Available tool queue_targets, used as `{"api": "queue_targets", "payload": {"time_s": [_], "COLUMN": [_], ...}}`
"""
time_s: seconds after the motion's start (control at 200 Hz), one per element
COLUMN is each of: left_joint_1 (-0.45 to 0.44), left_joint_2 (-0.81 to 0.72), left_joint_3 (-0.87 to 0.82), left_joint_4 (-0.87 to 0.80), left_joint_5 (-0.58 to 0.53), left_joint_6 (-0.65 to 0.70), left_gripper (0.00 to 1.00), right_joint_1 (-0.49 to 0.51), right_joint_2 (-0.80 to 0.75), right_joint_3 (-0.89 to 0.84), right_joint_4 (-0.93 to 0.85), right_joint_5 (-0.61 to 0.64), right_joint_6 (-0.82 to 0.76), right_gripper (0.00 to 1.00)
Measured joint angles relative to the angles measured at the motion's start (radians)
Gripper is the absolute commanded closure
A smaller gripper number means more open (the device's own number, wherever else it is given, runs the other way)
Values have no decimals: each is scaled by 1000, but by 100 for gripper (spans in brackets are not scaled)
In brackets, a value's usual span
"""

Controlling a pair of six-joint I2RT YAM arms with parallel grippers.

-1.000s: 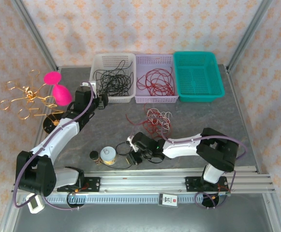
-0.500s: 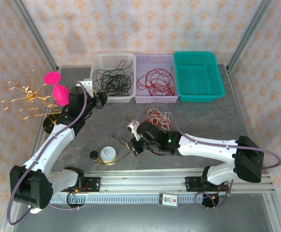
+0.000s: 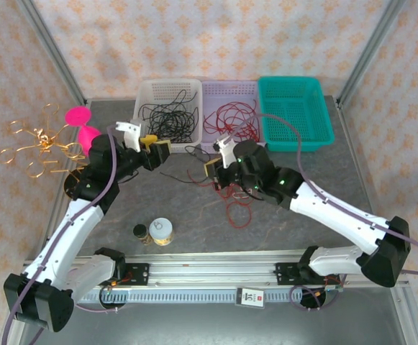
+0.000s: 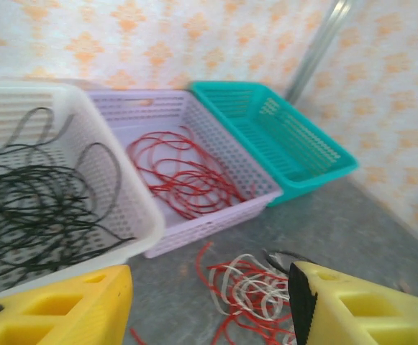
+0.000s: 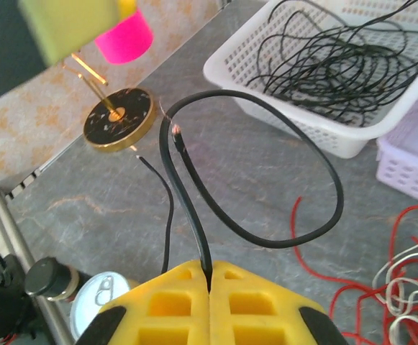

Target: Untangle the cables

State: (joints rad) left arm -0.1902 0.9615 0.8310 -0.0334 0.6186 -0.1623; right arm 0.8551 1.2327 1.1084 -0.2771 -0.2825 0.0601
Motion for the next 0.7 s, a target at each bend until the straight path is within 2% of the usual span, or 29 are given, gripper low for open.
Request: {"api": "queue_targets", "payload": {"time_s": [0.12, 0.275, 0.546, 0.701], "left_joint_1": [-21, -80, -111, -111], "left_joint_2": [10, 77, 191, 217], "left_joint_3": [-75, -158, -218, -231], "left_joint_4": [66, 193, 535, 679], "left_joint_5": [95, 165, 185, 158], "left_joint_6": [-14, -31, -136, -187], "left_gripper": [38, 38, 42, 50], "right_joint_1": [-62, -73, -80, -80], "right_joint_2": [0, 3, 7, 12], "right_joint_3": [1, 6, 18, 18], "right_joint_4": [0, -1, 5, 13], "right_joint_5": [-75, -169, -268, -303], "right_joint_6": [-18, -25, -20, -9], "right_gripper": [100, 100, 100, 100]}}
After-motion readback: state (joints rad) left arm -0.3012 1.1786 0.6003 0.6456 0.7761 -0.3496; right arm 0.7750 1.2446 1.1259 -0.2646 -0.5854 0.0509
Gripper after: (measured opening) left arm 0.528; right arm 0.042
